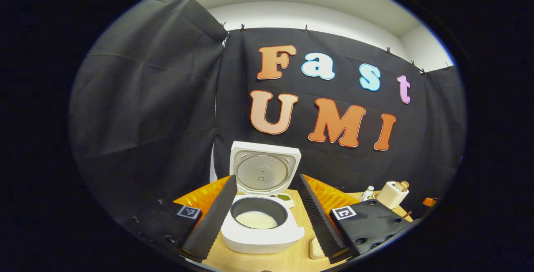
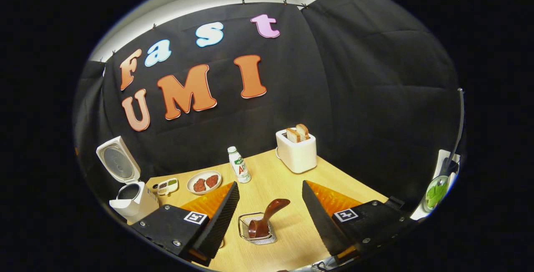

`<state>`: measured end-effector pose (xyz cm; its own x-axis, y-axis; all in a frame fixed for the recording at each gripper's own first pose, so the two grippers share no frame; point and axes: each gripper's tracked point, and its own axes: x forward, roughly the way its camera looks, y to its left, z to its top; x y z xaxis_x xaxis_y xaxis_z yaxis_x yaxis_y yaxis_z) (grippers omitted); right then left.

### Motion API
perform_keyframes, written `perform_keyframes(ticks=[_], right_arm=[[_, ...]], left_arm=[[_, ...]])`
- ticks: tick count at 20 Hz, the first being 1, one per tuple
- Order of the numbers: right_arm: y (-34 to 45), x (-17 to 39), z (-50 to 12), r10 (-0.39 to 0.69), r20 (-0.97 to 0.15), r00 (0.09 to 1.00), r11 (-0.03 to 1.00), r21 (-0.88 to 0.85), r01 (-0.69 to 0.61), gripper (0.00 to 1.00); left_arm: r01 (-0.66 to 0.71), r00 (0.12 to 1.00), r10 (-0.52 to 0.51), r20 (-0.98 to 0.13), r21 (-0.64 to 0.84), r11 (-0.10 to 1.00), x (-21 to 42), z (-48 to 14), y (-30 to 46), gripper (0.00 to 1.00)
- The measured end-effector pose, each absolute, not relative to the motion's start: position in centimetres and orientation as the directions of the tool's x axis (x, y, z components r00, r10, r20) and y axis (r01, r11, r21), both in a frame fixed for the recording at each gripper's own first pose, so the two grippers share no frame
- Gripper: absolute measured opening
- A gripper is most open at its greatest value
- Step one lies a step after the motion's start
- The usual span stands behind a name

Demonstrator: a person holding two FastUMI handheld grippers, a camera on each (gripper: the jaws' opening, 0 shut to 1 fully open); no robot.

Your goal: Close the left gripper, press the button to open the rice cooker; take a wooden spoon from the chopstick holder with the right hand, scoop a spoonful of rice and pour it into the rice cooker, then put the wooden spoon back into the chopstick holder.

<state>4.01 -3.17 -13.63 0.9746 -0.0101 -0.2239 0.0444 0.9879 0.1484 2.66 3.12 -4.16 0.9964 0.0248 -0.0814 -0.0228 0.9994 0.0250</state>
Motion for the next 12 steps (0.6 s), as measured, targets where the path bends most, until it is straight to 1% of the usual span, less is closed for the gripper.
perform_keyframes(ticks=[3, 7, 8, 9, 11, 12], right_arm=[[-3.3, 5.7, -16.0, 0.003, -0.26, 0.965, 0.976, 0.212, 0.054, 0.95], [-4.0, 7.5, -19.5, -0.007, -0.313, 0.95, 0.97, 0.231, 0.083, 0.95], [-4.0, 7.8, -20.3, 0.003, -0.329, 0.944, 0.964, 0.253, 0.085, 0.95], [-3.8, 8.1, -21.0, 0.015, -0.345, 0.939, 0.955, 0.284, 0.089, 0.95], [-3.2, 8.5, -21.6, 0.061, -0.353, 0.933, 0.926, 0.37, 0.08, 0.91], [-3.2, 8.8, -21.9, 0.067, -0.355, 0.933, 0.912, 0.401, 0.087, 0.83]], left_arm=[[-0.066, 0.996, 0.069, -0.058, 0.054, 0.996, 2.3, -3.5, 3.9, 1.0], [-0.079, 0.994, 0.083, -0.065, 0.061, 0.995, 1.9, -3.3, 4.0, 0.99], [-0.085, 0.994, 0.088, -0.059, 0.058, 0.995, 1.8, -3.1, 4.1, 1.0], [-0.09, 0.994, 0.093, -0.052, 0.058, 0.994, 1.9, -2.9, 4.1, 0.99], [-0.105, 0.993, 0.109, -0.046, 0.081, 0.991, 1.7, -2.8, 4.6, 1.0], [-0.111, 0.992, 0.115, -0.043, 0.094, 0.989, 1.6, -2.6, 4.8, 1.0]])
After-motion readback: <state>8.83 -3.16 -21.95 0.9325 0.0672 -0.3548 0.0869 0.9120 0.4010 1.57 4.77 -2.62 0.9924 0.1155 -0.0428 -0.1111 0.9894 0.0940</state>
